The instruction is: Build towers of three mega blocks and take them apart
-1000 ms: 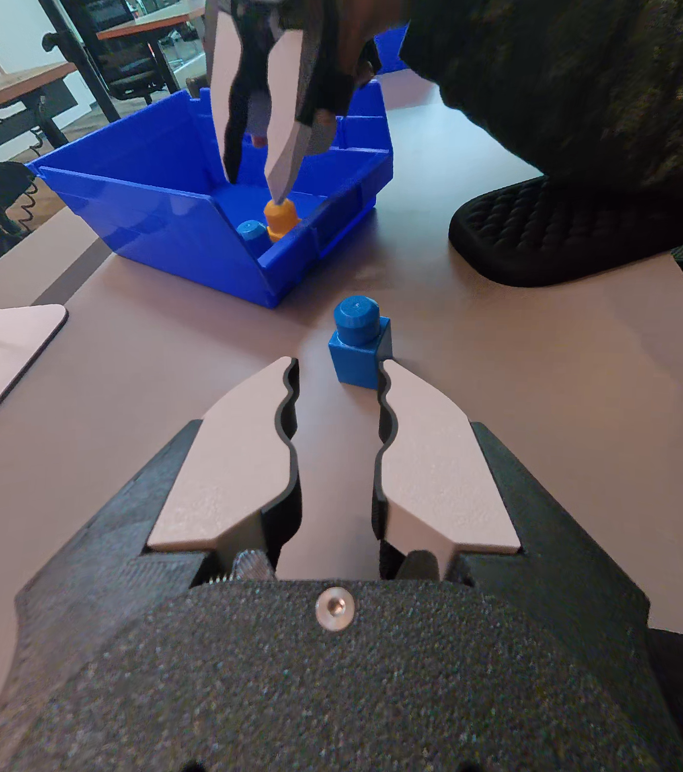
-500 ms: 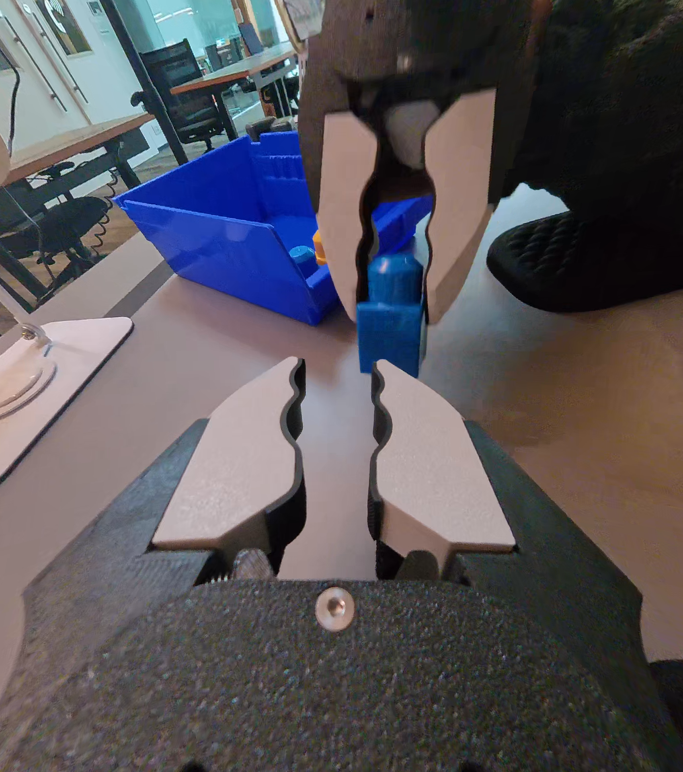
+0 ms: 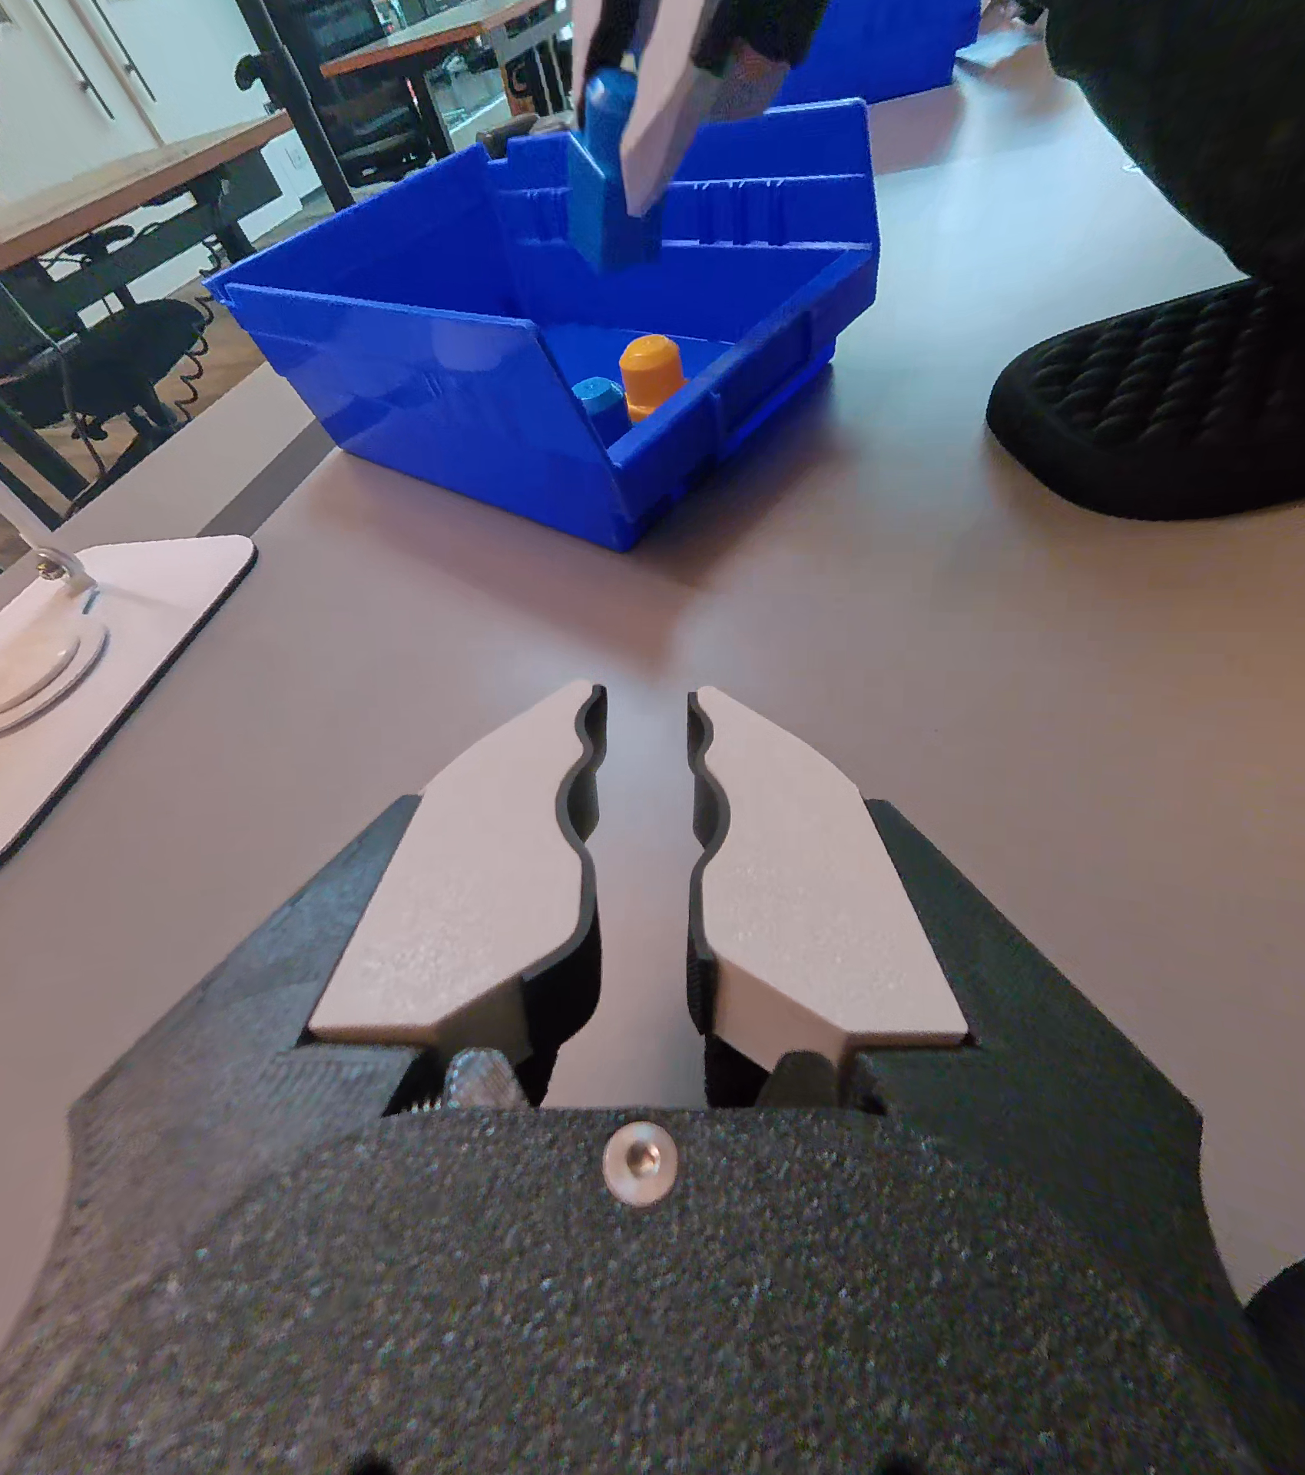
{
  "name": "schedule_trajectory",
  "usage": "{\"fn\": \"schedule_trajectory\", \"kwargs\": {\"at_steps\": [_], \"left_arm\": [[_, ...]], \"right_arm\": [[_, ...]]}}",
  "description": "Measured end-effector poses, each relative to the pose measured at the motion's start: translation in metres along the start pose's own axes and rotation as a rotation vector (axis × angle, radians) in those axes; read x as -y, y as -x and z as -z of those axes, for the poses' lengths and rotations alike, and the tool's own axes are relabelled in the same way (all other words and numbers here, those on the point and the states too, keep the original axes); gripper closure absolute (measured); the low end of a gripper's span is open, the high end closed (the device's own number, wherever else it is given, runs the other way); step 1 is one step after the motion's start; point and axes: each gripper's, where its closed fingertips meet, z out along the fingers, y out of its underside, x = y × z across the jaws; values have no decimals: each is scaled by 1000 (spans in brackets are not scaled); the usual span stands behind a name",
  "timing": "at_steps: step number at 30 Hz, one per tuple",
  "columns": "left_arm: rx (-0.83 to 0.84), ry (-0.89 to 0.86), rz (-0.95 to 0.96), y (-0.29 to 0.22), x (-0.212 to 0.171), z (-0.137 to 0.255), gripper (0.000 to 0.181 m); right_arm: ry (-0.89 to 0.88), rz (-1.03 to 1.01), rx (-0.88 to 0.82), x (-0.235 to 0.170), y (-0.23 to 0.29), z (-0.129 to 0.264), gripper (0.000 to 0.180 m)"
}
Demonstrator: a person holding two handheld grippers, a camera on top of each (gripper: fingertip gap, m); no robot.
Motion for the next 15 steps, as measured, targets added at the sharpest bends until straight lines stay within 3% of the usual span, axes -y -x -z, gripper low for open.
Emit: {"fn": "schedule_trajectory", "kwargs": {"at_steps": [7,15], "left_arm": [[-16,9,-8,-3,-1,-1,163],[-25,12,-8,-5,-2,-2,163]], "right_arm": [[248,118,263,-39,50,-34,145],[218,59,356,-45,50,-48,145]]}}
